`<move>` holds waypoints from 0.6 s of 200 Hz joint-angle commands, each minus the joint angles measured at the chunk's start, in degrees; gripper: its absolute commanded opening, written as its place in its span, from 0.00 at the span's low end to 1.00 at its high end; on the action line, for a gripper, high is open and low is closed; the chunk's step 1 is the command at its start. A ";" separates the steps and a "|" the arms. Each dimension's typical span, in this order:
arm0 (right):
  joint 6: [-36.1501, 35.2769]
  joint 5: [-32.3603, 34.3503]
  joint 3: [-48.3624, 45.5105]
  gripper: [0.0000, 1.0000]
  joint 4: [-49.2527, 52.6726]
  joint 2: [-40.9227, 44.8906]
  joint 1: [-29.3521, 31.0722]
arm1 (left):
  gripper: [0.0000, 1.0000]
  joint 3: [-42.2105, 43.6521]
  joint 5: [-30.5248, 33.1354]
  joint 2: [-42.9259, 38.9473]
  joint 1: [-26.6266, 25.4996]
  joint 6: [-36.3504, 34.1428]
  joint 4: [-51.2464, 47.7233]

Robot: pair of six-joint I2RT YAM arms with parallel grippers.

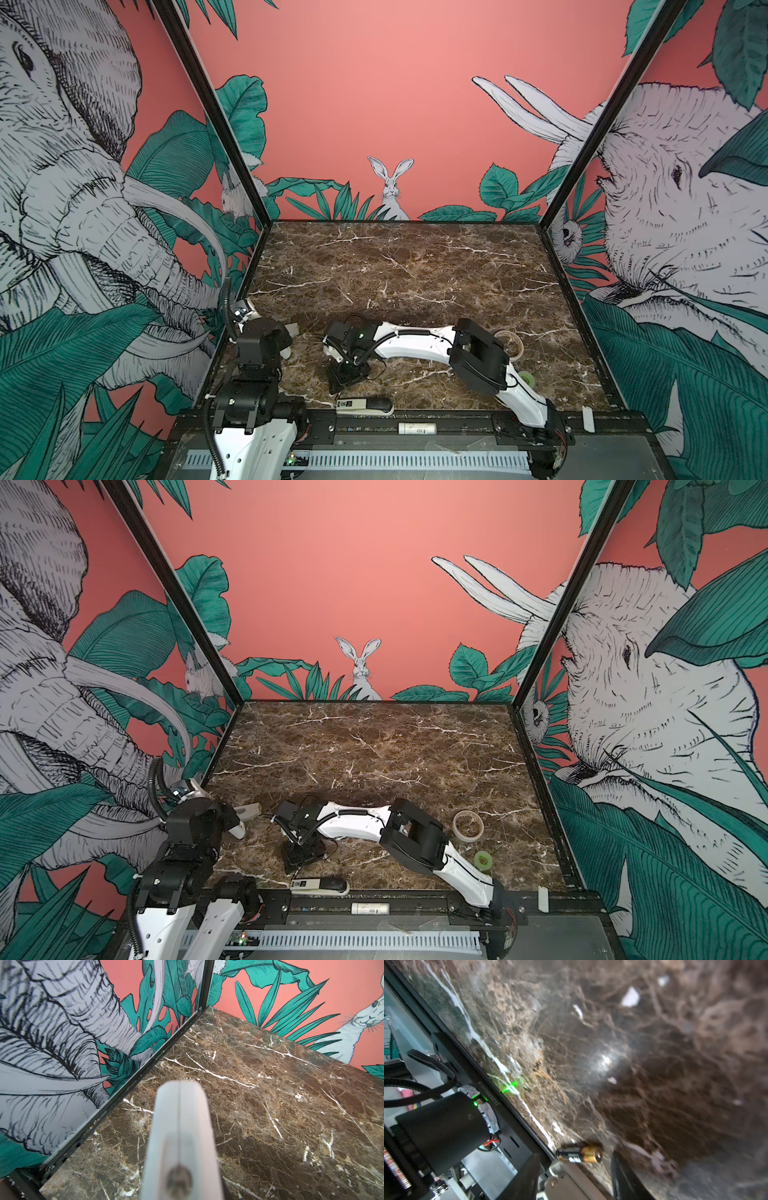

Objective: Load the batteries into the remote control

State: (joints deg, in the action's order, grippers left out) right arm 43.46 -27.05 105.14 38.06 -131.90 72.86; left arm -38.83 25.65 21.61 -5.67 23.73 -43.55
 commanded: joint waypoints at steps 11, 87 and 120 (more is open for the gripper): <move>1.94 4.47 4.71 0.45 8.13 -3.45 1.63 | 0.00 -1.13 5.37 -1.39 -1.77 -0.29 -1.86; 2.23 11.82 15.06 0.34 19.54 -10.22 4.03 | 0.00 -3.93 10.00 -2.85 -5.74 -1.13 -4.65; 1.98 12.14 17.51 0.29 20.03 -11.17 4.53 | 0.00 -4.23 10.53 -3.13 -6.63 -1.39 -4.88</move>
State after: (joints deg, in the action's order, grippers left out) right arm 44.80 -17.15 121.47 54.08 -139.98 76.40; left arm -41.34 33.93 19.00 -11.66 22.83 -47.31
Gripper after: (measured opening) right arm 0.301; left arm 0.208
